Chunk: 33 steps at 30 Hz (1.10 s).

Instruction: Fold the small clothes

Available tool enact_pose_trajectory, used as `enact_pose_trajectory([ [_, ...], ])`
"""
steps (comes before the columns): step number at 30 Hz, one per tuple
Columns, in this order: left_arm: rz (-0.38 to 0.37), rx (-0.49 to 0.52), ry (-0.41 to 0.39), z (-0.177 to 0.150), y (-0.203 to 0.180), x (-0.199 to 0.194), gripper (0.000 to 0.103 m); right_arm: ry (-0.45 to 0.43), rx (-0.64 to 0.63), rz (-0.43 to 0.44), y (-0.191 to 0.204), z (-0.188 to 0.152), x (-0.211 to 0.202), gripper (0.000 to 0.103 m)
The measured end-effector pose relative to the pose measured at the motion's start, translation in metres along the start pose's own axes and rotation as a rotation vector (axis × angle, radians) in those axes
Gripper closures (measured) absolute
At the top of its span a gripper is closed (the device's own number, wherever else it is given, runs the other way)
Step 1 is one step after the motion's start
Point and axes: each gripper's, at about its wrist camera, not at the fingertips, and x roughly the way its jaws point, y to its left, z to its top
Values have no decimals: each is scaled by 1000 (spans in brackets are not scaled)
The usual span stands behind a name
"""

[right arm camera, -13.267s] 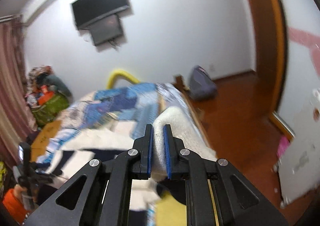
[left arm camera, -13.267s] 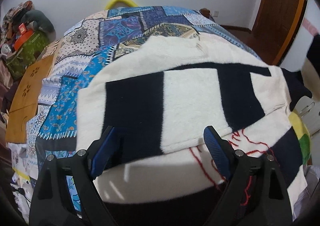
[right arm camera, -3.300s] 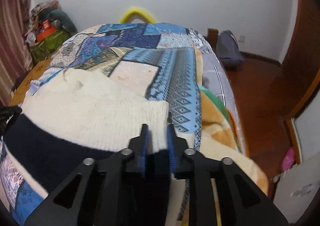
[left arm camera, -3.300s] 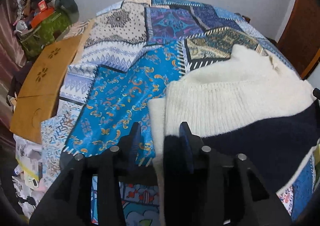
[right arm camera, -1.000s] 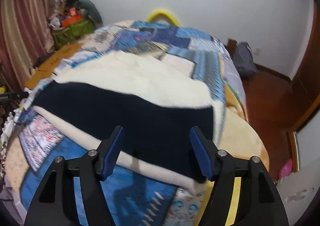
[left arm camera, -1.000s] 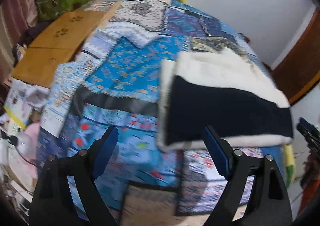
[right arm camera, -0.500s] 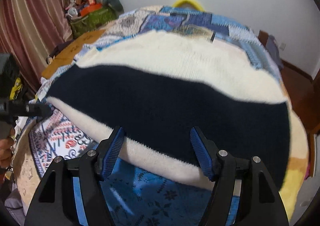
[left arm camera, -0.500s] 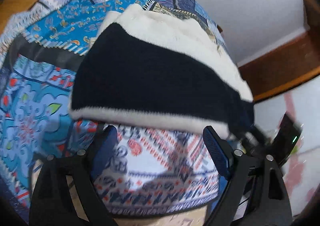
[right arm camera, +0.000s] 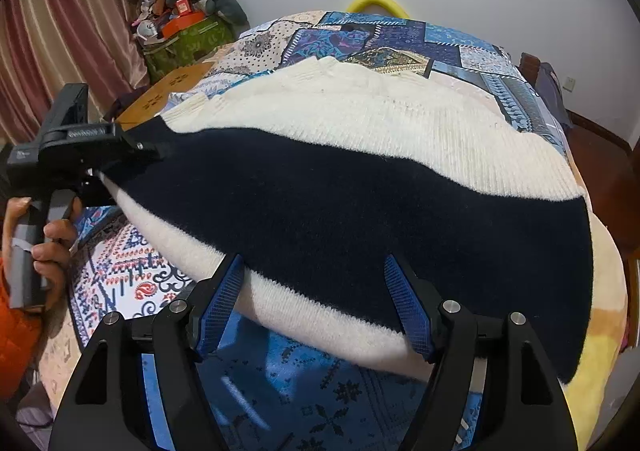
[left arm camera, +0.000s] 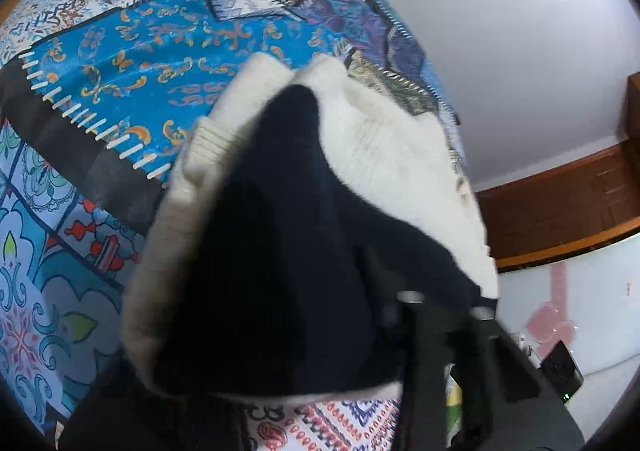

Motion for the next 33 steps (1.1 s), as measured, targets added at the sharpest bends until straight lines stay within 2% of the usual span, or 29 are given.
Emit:
enact_pose_trajectory([
  [5,100,93,-88,-2,-1,-36,76,-28,8,6,2,5,-13,34],
  [7,178,142,-157,-3,2,-61,76,-53,7,2,3,7,-20,34],
  [13,377,219,-270,8,14,-109,76,-77,12,-1,3,8,-25,34],
  [14,401,232,-287,9,12,-117,76,-81,11,-2,4,8,-25,39],
  [15,409,237,-294,10,12,-120,76,-84,8,-1,4,7,-24,44],
  [17,419,250,-309,10,8,-128,76,-73,8,-5,5,6,-18,48],
  [20,430,297,-333,10,-12,-128,76,-48,24,-8,-1,3,-10,49],
  [24,456,410,-379,5,-61,-119,77,-8,63,18,-12,-1,1,51],
  [33,350,564,-393,-1,-174,-91,78,-1,84,44,-19,-7,2,51],
])
